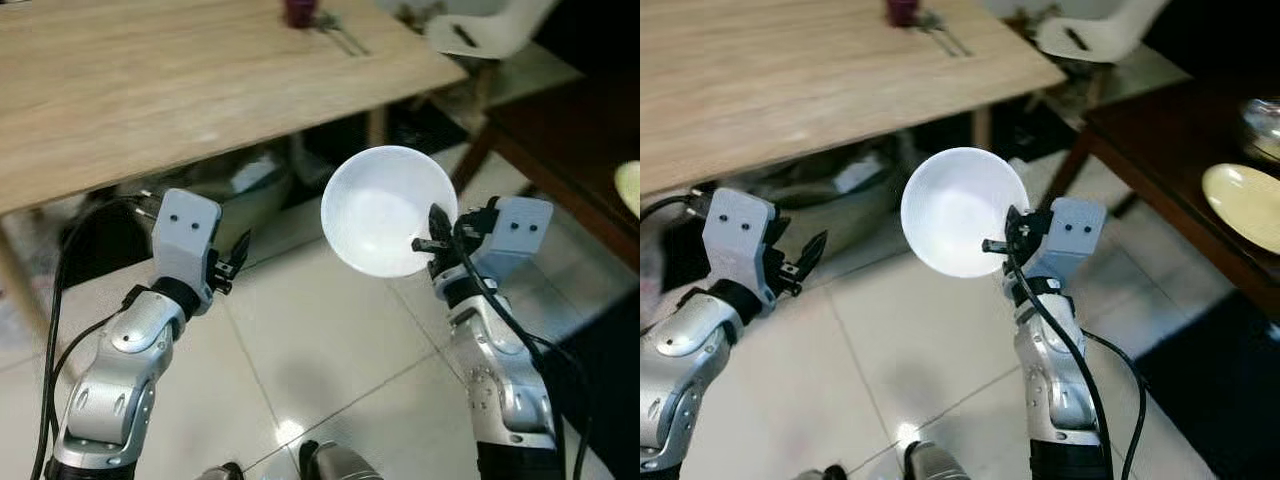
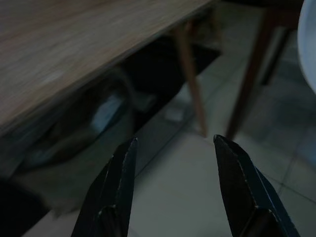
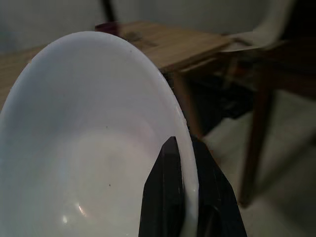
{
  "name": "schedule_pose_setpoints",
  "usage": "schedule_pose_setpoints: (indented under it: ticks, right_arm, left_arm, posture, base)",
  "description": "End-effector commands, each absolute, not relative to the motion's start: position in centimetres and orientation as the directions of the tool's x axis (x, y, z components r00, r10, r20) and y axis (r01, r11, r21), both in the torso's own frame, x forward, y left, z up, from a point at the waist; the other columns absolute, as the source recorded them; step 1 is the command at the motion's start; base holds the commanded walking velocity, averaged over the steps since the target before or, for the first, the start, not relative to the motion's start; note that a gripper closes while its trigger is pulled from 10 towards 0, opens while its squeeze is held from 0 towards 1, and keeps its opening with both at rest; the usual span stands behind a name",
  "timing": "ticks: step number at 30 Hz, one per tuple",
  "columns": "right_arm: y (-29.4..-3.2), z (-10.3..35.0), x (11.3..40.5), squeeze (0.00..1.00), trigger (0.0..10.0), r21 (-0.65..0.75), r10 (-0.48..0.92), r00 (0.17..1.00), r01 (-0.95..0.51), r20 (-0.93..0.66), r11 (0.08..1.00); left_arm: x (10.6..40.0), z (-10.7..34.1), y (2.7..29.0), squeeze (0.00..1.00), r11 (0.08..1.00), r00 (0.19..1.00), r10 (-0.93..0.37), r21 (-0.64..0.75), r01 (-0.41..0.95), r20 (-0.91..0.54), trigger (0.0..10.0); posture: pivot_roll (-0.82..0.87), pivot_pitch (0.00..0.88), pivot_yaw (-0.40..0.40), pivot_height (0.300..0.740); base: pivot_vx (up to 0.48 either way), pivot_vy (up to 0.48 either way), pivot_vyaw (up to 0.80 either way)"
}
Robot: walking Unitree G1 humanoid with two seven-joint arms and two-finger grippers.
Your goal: Setting the table
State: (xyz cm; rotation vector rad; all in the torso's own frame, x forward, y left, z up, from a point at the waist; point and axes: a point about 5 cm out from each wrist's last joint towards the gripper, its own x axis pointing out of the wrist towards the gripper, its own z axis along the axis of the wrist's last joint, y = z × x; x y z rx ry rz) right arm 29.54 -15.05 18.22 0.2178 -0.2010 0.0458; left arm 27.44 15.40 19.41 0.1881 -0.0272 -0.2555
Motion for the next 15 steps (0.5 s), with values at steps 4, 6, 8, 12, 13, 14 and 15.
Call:
schedule_pose_setpoints:
  ticks: [4, 6, 8, 12, 13, 14, 15]
  right_arm:
    - [-15.17, 18.40, 29.38, 0.00, 10.0, 0.223, 0.020, 0.978, -0.067, 0.210, 0.973]
    - [-15.17, 18.43, 29.37, 0.00, 10.0, 0.224, 0.021, 0.977, -0.069, 0.212, 0.972]
    - [-15.16, 18.49, 29.35, 0.00, 10.0, 0.224, 0.023, 0.976, -0.072, 0.215, 0.972]
    - [-15.12, 18.59, 29.32, 0.00, 10.0, 0.225, 0.028, 0.975, -0.079, 0.219, 0.971]
    - [-15.11, 18.60, 29.31, 0.00, 10.0, 0.225, 0.029, 0.975, -0.079, 0.220, 0.971]
    - [-15.11, 18.60, 29.31, 0.00, 10.0, 0.225, 0.029, 0.975, -0.079, 0.220, 0.971]
    - [-15.09, 18.64, 29.31, 0.00, 10.0, 0.225, 0.030, 0.975, -0.081, 0.221, 0.971]
  left_arm:
    - [27.44, 19.09, 15.16, 0.00, 0.947, 0.963, -0.270, 0.180, 0.267, -0.011, 10.0]
    - [27.47, 19.11, 15.16, 0.00, 0.947, 0.963, -0.270, 0.180, 0.267, -0.010, 10.0]
    - [27.54, 19.19, 15.14, 0.00, 0.947, 0.962, -0.272, 0.179, 0.269, -0.006, 10.0]
    - [27.60, 19.24, 15.10, 0.00, 0.946, 0.961, -0.276, 0.177, 0.272, -0.002, 10.0]
    - [27.61, 19.24, 15.09, 0.00, 0.946, 0.961, -0.277, 0.176, 0.273, -0.002, 10.0]
    - [27.61, 19.24, 15.09, 0.00, 0.946, 0.961, -0.277, 0.176, 0.273, -0.002, 10.0]
    - [27.63, 19.23, 15.06, 0.00, 0.945, 0.960, -0.279, 0.176, 0.275, -0.002, 10.0]
  posture:
    - [-0.08, 0.095, -0.009, 0.740]
    - [-0.08, 0.095, -0.009, 0.740]
    - [-0.08, 0.096, -0.010, 0.740]
    - [-0.08, 0.096, -0.010, 0.740]
    - [-0.08, 0.096, -0.010, 0.740]
    - [-0.08, 0.096, -0.010, 0.740]
    - [-0.08, 0.095, -0.010, 0.740]
  base:
    - [0.000, 0.000, -0.80]
    - [0.000, 0.000, -0.80]
    - [0.000, 0.000, -0.80]
    - [0.000, 0.000, -0.80]
    - [0.000, 0.000, -0.80]
    - [0.000, 0.000, -0.80]
    - [0.000, 0.000, -0.80]
